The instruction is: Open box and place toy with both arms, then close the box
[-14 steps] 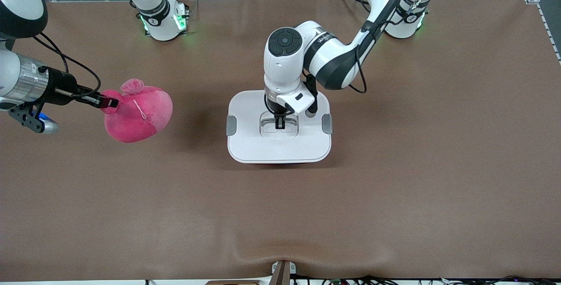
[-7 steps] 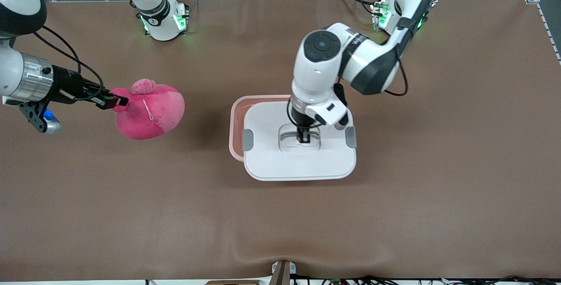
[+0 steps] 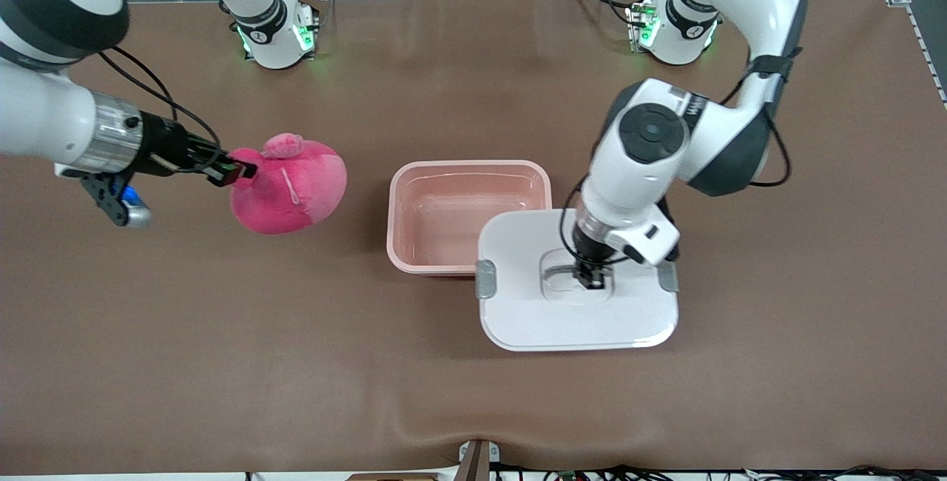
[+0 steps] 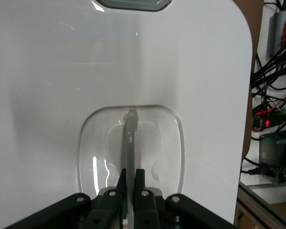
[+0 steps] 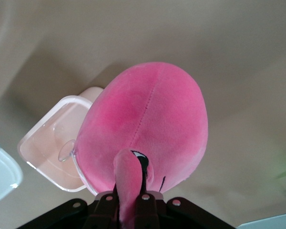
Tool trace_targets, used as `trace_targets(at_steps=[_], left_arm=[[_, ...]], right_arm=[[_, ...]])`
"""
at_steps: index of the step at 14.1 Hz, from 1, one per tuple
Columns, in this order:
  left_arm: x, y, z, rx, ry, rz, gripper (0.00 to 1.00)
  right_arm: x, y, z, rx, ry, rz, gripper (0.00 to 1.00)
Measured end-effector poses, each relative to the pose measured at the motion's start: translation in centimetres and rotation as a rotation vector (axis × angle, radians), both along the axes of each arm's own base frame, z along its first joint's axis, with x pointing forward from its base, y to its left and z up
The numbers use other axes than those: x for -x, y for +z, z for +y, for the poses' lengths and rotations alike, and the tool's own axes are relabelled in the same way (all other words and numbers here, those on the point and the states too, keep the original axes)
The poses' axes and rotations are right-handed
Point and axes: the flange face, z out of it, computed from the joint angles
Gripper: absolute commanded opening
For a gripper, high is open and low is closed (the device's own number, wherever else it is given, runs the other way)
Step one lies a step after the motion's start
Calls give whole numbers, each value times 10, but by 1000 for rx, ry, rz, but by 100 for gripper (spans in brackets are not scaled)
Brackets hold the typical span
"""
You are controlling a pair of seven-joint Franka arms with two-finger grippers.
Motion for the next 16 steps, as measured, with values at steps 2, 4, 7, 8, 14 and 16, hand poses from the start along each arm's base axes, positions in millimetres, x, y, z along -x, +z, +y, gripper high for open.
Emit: trace_targets(at_steps=[2,4,7,8,14,16], left_arm=[[-16,2,36,-12,-9,-5,0],[-29,2,68,-26,-28,-8,0],[-42,2,105,-43,-55,-9,0],[-45,1,116,-49,-66,-8,0],[-56,-2,159,-72,-113,-3,0],[-57,-3,166,-76,-122,-2,0]], right_arm=[[-8,-10,31,-5,-2,23,0],[-15,-12,57,-37,4,31,0],[-21,-10,96,-73,77,6,0],[-18,-10,117,-81,131,-9,0],[-11,-37,184,-107,494,-116,0],[-6,-51,198,-61,631,-145,0]])
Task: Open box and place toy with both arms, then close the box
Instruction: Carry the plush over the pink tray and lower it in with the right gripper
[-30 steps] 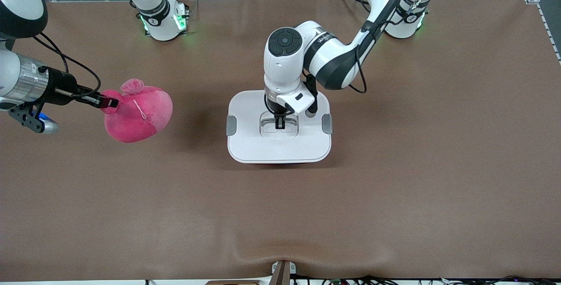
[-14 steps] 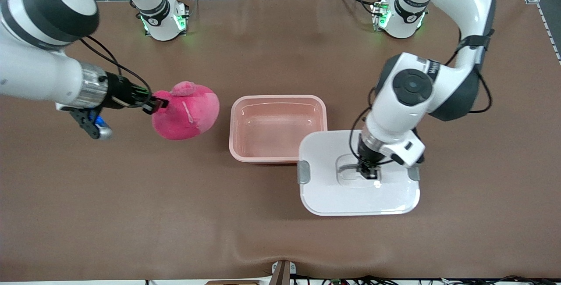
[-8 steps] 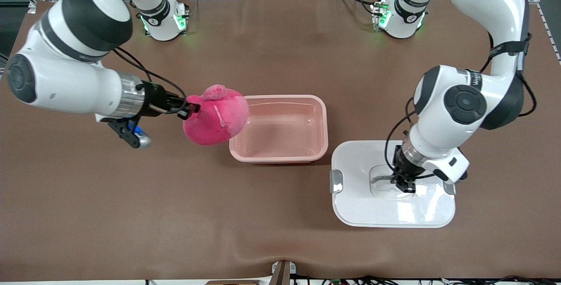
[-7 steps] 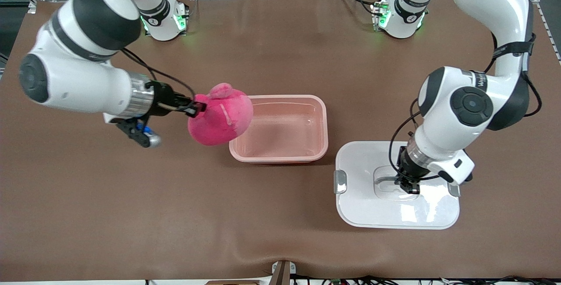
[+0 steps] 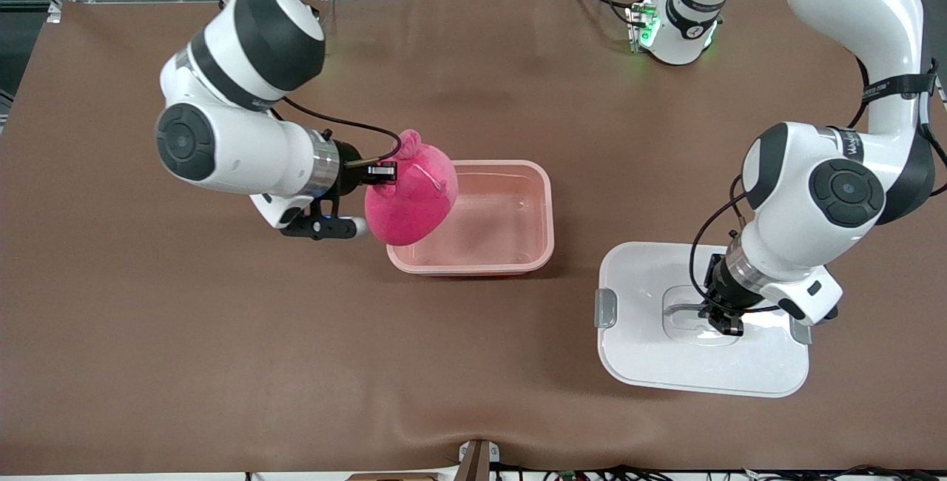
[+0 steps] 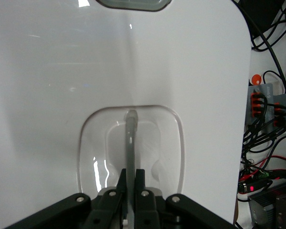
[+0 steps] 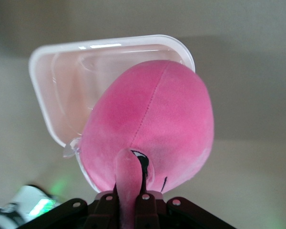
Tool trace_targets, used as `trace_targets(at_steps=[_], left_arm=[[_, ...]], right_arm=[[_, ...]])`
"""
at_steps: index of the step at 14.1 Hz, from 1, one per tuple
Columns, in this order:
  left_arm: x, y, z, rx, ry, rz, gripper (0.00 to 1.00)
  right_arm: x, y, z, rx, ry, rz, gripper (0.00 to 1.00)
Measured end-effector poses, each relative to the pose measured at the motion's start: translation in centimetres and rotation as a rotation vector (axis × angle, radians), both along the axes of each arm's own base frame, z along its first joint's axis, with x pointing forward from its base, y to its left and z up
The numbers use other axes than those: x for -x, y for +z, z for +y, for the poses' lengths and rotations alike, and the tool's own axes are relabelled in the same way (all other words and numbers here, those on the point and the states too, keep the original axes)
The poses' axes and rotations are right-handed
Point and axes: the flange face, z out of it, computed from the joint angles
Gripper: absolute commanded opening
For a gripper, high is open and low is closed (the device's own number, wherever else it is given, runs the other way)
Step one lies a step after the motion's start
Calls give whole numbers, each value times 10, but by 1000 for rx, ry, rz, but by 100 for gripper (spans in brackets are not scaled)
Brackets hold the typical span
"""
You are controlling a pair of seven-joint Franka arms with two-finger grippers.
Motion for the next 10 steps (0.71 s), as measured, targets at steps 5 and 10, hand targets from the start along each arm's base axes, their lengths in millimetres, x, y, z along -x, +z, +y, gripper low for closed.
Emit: trace_targets(at_steps=[5,10], left_arm=[[1,-3,-2,0,-7,7,0],[2,-4,-3,0,-8,9,0]], right_arm=[[11,-29,36,43,95,-25,0],[1,-27,36,21,87,-78,0]])
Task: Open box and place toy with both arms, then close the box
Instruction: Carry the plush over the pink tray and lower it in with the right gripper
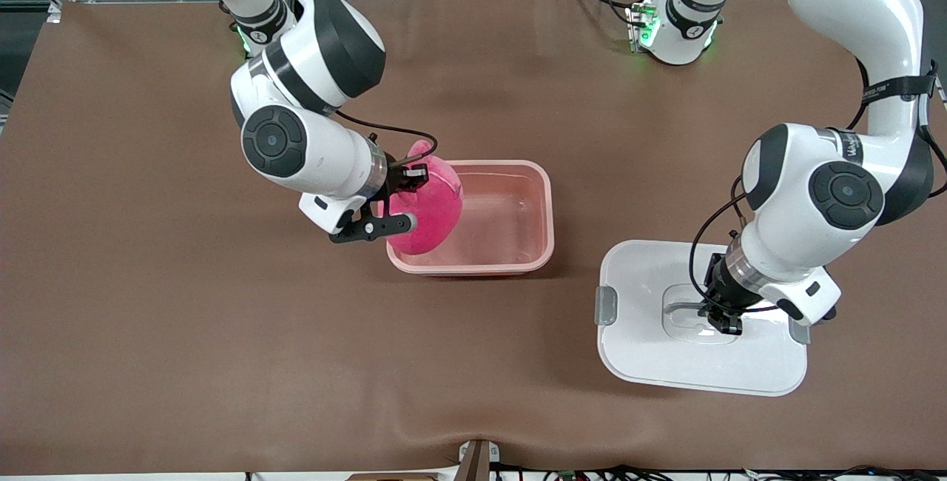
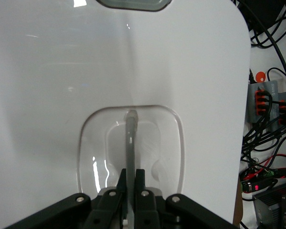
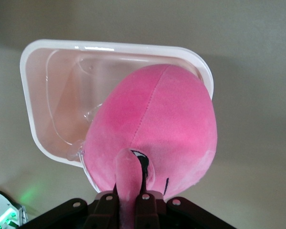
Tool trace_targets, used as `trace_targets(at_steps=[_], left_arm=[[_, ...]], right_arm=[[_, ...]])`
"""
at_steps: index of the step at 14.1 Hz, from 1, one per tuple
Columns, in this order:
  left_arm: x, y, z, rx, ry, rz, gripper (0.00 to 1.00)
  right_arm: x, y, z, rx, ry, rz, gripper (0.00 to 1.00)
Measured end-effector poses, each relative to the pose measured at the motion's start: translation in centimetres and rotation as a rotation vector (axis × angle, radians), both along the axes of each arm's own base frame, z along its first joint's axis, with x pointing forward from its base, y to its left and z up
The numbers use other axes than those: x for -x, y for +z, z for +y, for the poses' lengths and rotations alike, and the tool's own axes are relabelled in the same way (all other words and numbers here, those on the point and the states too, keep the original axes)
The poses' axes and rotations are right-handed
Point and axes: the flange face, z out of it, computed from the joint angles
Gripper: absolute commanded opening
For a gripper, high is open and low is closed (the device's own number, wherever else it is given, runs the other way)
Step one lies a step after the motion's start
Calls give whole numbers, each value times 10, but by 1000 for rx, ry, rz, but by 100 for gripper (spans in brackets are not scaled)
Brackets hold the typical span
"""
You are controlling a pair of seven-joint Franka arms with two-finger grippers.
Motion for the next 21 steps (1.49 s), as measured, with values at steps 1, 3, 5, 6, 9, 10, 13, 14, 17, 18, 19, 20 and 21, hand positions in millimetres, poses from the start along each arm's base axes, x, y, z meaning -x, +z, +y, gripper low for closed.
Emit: trace_targets(at_steps=[1,3,5,6,9,10,13,14,17,18,19,20,21], left_arm=[[0,0,0,0,0,0,0],[0,-1,-1,1,-2,1,0],[1,-2,-2,1,-4,5,0],[1,-3,-2,0,-4,7,0],[3,-7,-3,-1,-6,14,0],[3,-7,-4,-1,-7,16,0],[4,-8,-7,0,-11,16,0],[4,-7,-7,0,-12,16,0],[4,-7,-8,1,-13,15,0],[4,-7,-8,1,-13,15,0],[4,-7,-8,1,-13,15,0],[4,-6,-8,1,-13,14,0],[4,-6,-8,1,-13,14,0]], right_arm=[[-1,-4,2,-3,5,-5,0],[-4,-13,8,-6,19,-8,0],[-8,-22,15,-8,24,-11,0],[-9,-26,18,-9,25,-14,0],[-10,-38,23,-7,41,-9,0],[-11,-42,24,-6,45,-5,0],[-15,-56,25,-1,44,-6,0],[-16,-62,25,8,48,-10,0],[-18,-89,27,52,71,-10,0],[-19,-100,29,63,75,-10,0],[-20,-110,31,76,79,-12,0],[-21,-120,32,88,84,-16,0],[-21,-129,34,98,90,-20,0]])
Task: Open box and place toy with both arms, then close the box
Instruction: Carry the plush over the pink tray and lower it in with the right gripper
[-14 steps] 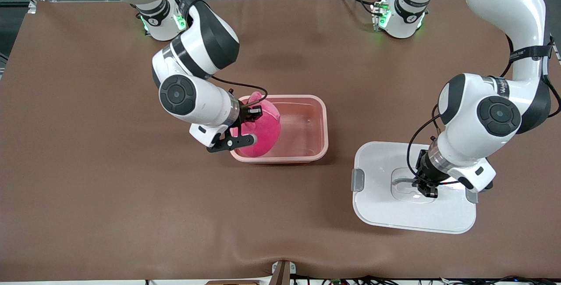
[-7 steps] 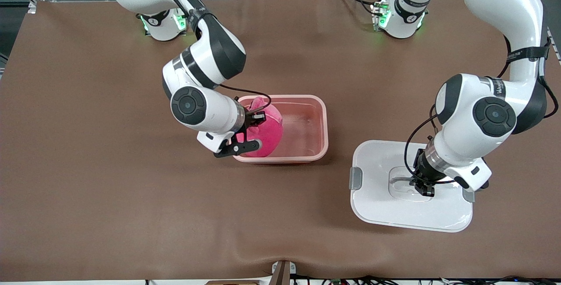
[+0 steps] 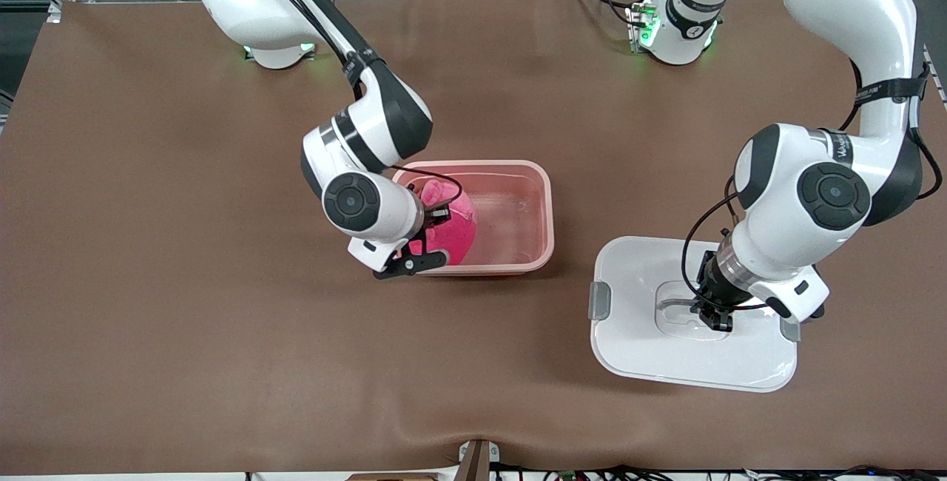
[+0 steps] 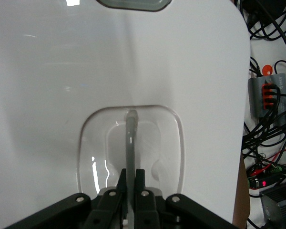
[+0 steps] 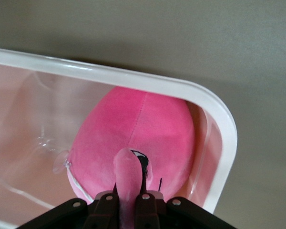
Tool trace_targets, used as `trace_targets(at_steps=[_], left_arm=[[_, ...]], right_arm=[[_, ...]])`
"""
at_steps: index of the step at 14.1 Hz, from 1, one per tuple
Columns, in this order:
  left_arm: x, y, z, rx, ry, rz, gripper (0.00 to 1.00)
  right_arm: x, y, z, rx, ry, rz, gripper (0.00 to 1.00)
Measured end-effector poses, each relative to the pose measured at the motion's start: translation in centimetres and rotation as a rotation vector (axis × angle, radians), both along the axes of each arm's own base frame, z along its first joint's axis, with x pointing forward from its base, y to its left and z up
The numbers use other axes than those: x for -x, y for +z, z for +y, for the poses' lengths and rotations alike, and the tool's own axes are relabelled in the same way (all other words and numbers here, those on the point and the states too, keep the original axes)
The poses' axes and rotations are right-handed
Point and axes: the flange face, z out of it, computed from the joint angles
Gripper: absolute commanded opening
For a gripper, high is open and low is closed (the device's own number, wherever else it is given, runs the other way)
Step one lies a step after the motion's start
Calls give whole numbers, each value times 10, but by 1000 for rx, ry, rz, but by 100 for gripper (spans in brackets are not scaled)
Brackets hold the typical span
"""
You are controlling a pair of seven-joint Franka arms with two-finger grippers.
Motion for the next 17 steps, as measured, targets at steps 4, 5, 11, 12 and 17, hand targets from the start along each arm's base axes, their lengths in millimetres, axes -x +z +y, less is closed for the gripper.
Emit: trace_targets(at_steps=[4,5,11,12,17], left_arm=[[0,0,-1,1,-1,0,0],[0,0,-1,1,-1,0,0],[0,2,-1,1,-1,-2,0],[0,2,-1,1,-1,-2,0],[1,3,-1,2,-1,-4,0]], right_arm=[[13,-14,32,-9,20,-48,0],[17,-17,41,-14,2,-68,0],[43,-47,95,-58,-141,-161,0],[47,-55,105,-69,-160,-176,0],[68,-97,128,-33,-151,-215,0]])
